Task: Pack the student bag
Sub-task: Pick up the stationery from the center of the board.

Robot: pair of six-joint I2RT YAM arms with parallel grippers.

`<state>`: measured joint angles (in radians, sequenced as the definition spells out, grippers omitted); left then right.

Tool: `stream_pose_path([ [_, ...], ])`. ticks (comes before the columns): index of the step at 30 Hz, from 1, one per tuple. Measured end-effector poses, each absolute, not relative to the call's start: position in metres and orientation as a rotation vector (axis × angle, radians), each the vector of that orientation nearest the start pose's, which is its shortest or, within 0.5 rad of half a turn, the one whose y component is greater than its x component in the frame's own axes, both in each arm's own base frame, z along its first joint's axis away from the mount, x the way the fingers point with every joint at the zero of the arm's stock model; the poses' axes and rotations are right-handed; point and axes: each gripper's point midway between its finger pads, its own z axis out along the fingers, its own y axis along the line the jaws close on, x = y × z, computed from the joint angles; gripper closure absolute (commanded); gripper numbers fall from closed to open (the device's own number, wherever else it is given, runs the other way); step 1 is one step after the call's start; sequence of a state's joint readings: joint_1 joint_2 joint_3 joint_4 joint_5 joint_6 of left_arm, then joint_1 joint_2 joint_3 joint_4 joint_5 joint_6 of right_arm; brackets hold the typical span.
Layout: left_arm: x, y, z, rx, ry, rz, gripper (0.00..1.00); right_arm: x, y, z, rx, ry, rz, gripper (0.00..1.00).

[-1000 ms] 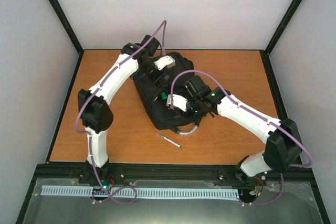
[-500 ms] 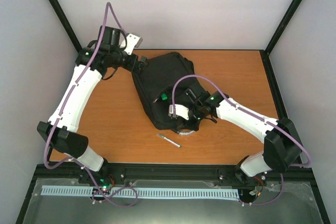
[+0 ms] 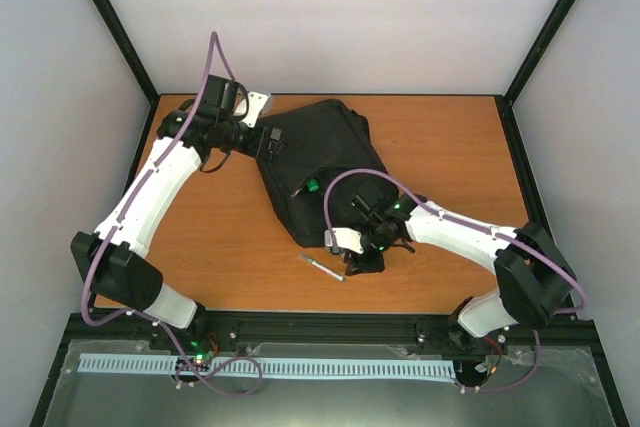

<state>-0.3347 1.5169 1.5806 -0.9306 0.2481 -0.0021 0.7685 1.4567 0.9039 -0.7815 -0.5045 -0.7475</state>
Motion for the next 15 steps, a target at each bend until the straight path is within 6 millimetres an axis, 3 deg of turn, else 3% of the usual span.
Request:
stream_pose_path([
  [9,0.351,-0.179,0.290,0.547,2.313,-0.534,0.00,0.138,0.272,0.058,-2.144,1.901,0.695,0.59],
  [15,0.355,-0.162,0.269,0.433,2.373,-0.507,0.00,0.144,0.288,0.042,-2.190,1.879,0.614,0.58],
])
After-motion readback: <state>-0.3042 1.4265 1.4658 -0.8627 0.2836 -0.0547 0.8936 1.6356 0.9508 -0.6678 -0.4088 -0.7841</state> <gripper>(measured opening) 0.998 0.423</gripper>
